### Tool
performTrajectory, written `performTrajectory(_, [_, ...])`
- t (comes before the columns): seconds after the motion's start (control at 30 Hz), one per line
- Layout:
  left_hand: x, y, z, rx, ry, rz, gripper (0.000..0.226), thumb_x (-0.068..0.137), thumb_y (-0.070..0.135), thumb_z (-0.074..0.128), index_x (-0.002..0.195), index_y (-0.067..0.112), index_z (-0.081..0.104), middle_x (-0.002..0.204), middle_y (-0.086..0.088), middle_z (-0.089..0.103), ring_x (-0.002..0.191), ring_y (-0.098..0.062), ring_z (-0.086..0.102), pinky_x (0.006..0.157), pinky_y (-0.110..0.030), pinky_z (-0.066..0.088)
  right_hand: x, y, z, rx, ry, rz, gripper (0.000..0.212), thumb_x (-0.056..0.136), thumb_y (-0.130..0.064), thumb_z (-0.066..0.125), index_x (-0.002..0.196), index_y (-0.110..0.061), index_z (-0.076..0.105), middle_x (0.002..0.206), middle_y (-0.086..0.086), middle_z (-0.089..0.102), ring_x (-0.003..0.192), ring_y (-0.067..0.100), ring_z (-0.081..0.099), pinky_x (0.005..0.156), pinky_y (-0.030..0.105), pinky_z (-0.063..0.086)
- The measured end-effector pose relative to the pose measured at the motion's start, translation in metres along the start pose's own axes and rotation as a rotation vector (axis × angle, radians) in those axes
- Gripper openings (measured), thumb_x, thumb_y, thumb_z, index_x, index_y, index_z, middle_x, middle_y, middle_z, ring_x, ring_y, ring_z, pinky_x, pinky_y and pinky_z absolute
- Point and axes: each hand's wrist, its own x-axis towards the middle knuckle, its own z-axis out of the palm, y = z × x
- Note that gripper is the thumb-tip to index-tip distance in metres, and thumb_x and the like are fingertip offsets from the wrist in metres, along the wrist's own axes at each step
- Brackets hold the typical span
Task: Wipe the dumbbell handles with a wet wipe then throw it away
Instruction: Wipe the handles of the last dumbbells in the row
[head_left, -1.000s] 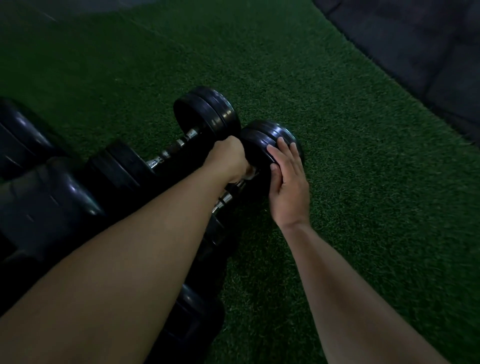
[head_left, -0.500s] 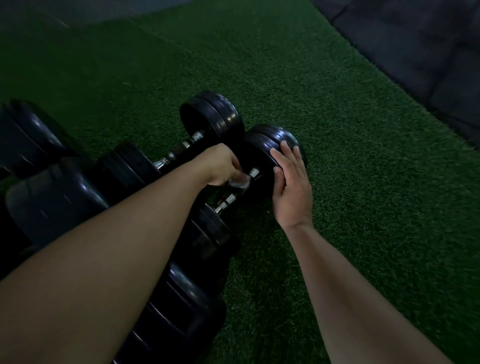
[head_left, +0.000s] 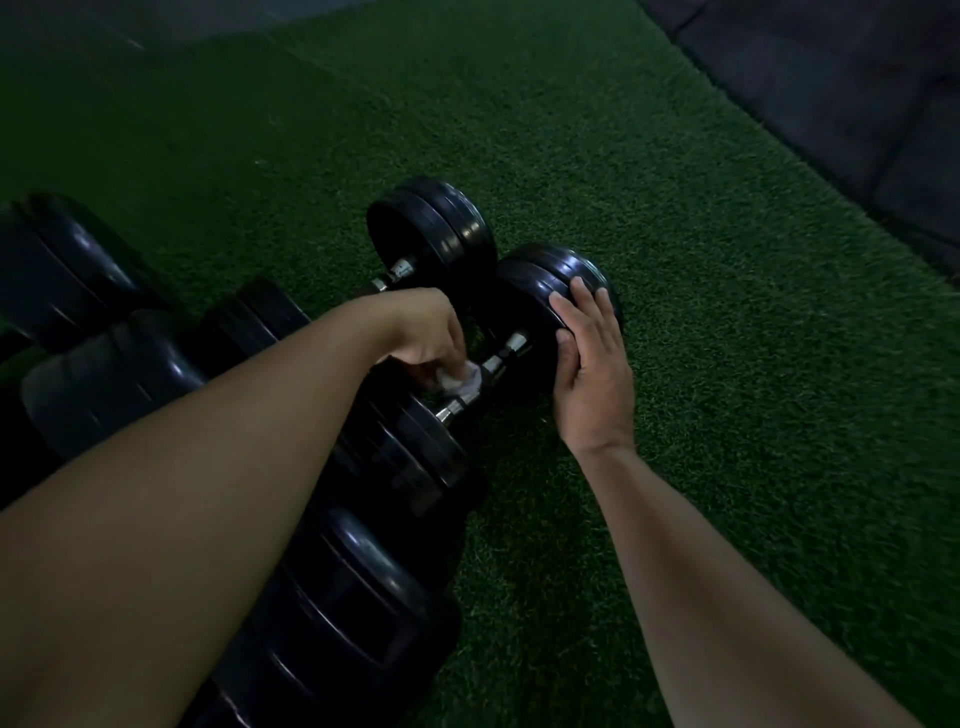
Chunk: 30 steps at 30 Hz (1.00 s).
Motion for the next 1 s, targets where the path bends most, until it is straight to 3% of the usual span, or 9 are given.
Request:
performTrajectory(0.1, [0.016,0.008,0.009,-0.205,0.193,0.03,0.016,0.082,0.018,0.079,0.088,0.004,0.075,0.087,-0.015,0.075,0.071,-0.022,0.068,0.075,-0.038,0.061,0.0,0.002,0.001,-0.002,0.009,-0.01,0.036,0.103,-0.014,0.043,0.138,-0.018,0.054,0.152,-0.002,0.043,0.147,0.014,0.022,0.118,0.028,0.028])
performTrajectory(0.2, [0.031,0.014,0.026,-0.11,0.273,0.055,0.022,0.075,0.027,0.083,0.09,0.012,0.077,0.089,-0.006,0.076,0.08,-0.018,0.069,0.082,-0.034,0.058,0.0,0.003,0.002,0.001,0.019,-0.023,0.037,0.104,-0.016,0.041,0.138,-0.017,0.054,0.151,-0.001,0.043,0.147,0.013,0.022,0.118,0.03,0.028])
performTrajectory(0.37, [0.022,0.008,0.014,0.073,0.136,0.065,0.026,0.077,0.038,0.08,0.087,0.014,0.078,0.082,0.001,0.074,0.074,-0.012,0.06,0.066,-0.024,0.043,-0.001,0.005,0.003,-0.007,0.023,-0.031,0.037,0.103,-0.016,0.041,0.138,-0.017,0.054,0.151,-0.002,0.042,0.147,0.013,0.021,0.118,0.024,0.026])
performTrajectory(0.53, [0.007,-0.001,-0.005,0.161,-0.058,0.007,0.022,0.077,0.036,0.081,0.086,0.016,0.079,0.084,-0.001,0.075,0.074,-0.011,0.062,0.075,-0.029,0.051,-0.001,0.004,0.006,-0.002,0.035,-0.015,0.037,0.104,-0.017,0.04,0.138,-0.018,0.054,0.152,-0.002,0.042,0.147,0.014,0.021,0.118,0.02,0.023])
performTrajectory(0.63, [0.015,0.0,0.003,-0.014,0.05,0.038,0.016,0.08,0.029,0.08,0.08,0.014,0.077,0.077,-0.003,0.072,0.067,-0.013,0.062,0.067,-0.026,0.051,-0.001,0.005,0.007,0.009,0.043,-0.025,0.036,0.104,-0.017,0.04,0.136,-0.016,0.055,0.151,0.001,0.044,0.148,0.018,0.023,0.118,0.029,0.029])
performTrajectory(0.73, [0.032,0.011,0.016,-0.26,0.232,0.059,0.019,0.074,0.028,0.085,0.073,0.013,0.074,0.072,-0.002,0.072,0.063,-0.013,0.062,0.066,-0.025,0.051,-0.001,0.006,0.007,0.003,0.037,-0.028,0.036,0.105,-0.017,0.04,0.137,-0.016,0.055,0.151,0.0,0.043,0.147,0.017,0.023,0.118,0.021,0.024])
performTrajectory(0.8, [0.039,0.017,0.024,-0.249,0.291,0.057,0.027,0.067,0.031,0.087,0.075,0.009,0.074,0.072,-0.001,0.073,0.062,-0.013,0.062,0.065,-0.026,0.051,-0.001,0.007,0.007,-0.004,0.031,-0.03,0.036,0.105,-0.018,0.04,0.137,-0.016,0.055,0.152,0.0,0.043,0.147,0.017,0.022,0.118,0.019,0.023])
performTrajectory(0.9, [0.035,0.013,0.023,-0.222,0.214,0.065,0.017,0.076,0.022,0.084,0.074,0.012,0.071,0.063,0.007,0.066,0.058,-0.008,0.058,0.057,-0.019,0.048,-0.002,0.007,0.006,-0.004,0.026,-0.028,0.036,0.105,-0.019,0.039,0.138,-0.016,0.054,0.152,0.001,0.043,0.148,0.021,0.024,0.118,0.026,0.027])
performTrajectory(1.0, [0.021,-0.002,0.007,-0.089,0.024,0.016,0.019,0.076,0.028,0.083,0.082,0.01,0.078,0.073,0.0,0.073,0.071,-0.016,0.065,0.075,-0.028,0.055,-0.002,0.007,0.007,0.007,0.022,-0.023,0.037,0.105,-0.02,0.039,0.138,-0.017,0.053,0.153,0.001,0.042,0.149,0.021,0.023,0.118,0.029,0.029])
